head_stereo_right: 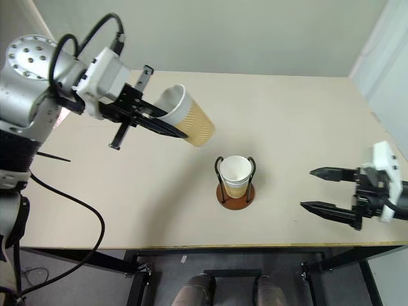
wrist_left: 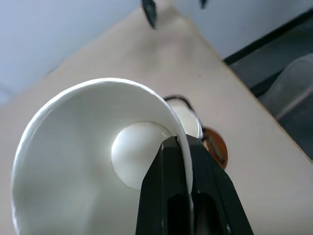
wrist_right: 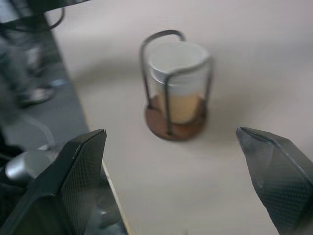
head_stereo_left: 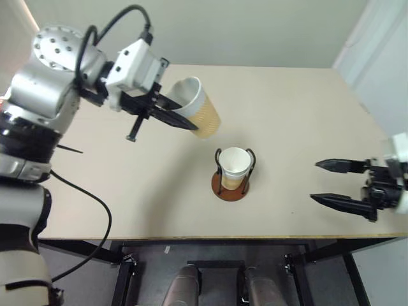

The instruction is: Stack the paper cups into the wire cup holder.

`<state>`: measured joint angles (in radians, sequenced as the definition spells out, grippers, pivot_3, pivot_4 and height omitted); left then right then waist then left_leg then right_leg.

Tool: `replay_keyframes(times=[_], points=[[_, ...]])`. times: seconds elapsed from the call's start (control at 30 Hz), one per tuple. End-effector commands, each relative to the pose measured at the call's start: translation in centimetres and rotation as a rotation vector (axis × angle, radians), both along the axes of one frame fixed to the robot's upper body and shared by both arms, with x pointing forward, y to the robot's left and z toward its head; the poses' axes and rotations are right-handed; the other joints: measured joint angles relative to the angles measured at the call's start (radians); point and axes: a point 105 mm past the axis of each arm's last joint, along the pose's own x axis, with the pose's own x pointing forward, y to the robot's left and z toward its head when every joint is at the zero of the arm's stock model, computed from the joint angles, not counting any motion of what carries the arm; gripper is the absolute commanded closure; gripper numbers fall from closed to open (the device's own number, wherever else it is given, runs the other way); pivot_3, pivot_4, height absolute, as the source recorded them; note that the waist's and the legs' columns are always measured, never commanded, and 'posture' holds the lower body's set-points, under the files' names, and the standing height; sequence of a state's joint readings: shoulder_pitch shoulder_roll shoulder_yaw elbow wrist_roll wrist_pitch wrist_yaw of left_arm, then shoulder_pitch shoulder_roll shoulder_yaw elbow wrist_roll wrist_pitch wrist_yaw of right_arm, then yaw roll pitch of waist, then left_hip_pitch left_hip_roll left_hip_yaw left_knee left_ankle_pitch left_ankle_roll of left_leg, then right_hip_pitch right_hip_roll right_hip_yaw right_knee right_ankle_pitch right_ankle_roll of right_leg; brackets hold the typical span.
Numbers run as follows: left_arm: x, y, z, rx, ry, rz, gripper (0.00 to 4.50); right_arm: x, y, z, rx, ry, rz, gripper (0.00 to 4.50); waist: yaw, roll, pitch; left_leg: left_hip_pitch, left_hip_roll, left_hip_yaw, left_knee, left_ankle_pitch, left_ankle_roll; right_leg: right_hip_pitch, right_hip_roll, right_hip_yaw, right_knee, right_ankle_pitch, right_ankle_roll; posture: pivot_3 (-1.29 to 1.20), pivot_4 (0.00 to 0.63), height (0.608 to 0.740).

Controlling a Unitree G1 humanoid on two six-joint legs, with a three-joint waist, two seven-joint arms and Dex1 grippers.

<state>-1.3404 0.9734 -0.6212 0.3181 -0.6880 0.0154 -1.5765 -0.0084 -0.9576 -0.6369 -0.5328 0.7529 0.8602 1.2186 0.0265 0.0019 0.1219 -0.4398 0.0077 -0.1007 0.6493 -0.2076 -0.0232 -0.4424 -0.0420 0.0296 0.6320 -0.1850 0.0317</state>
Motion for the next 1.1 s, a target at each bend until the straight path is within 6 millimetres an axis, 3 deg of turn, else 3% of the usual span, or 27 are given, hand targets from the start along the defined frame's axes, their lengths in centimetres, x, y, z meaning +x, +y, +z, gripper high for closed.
replay_keyframes(times=[0.03,0.3,0.53,0.8,0.9,1.1], points=[[-0.4,-2.5,-0.5,0.050,-0.021,-0.148,4.48,-1.0,0.6,1.6,-0.012,-0.101,-0.012,0.00,-0.002,0.000,0.000,0.001,-0.001,0.000,0.000,0.000,0.001,0.002,0.000,0.000,-0.001,0.001,0.001,0.00,0.150,0.740],[1.1,-5.2,-2.7,0.114,-0.022,-0.214,4.48,-2.2,1.3,2.1,-0.008,-0.131,-0.063,0.00,-0.001,0.001,0.001,-0.004,-0.003,-0.002,0.007,-0.001,0.008,0.003,0.000,0.002,-0.004,0.001,0.015,0.00,0.150,0.740],[1.0,-5.7,-3.7,0.143,-0.020,-0.254,4.48,-2.8,1.2,2.2,-0.016,-0.136,-0.108,0.00,0.010,0.001,0.000,-0.014,-0.009,-0.003,0.019,-0.009,0.011,0.002,-0.003,0.003,-0.006,0.001,0.032,0.00,0.150,0.740],[1.3,-6.6,-4.9,0.172,-0.042,-0.275,4.48,-2.9,1.5,2.0,-0.018,-0.133,-0.120,0.00,0.023,0.001,0.001,-0.015,-0.015,-0.001,0.020,-0.011,0.015,0.003,-0.011,0.002,-0.006,0.000,0.037,0.00,0.150,0.740],[1.4,-6.8,-4.9,0.172,-0.047,-0.272,3.86,-3.0,1.5,2.0,-0.018,-0.133,-0.124,0.00,0.024,0.001,0.001,-0.015,-0.015,0.000,0.021,-0.014,0.020,0.003,-0.011,0.002,-0.006,0.000,0.038,0.00,0.150,0.740],[1.9,-6.9,-5.0,0.172,-0.077,-0.262,1.79,-2.7,1.5,1.9,-0.010,-0.132,-0.124,0.00,0.024,0.001,0.001,-0.015,-0.015,0.001,0.024,-0.014,0.021,0.003,-0.011,0.002,-0.006,0.000,0.039,0.00,0.150,0.740]])
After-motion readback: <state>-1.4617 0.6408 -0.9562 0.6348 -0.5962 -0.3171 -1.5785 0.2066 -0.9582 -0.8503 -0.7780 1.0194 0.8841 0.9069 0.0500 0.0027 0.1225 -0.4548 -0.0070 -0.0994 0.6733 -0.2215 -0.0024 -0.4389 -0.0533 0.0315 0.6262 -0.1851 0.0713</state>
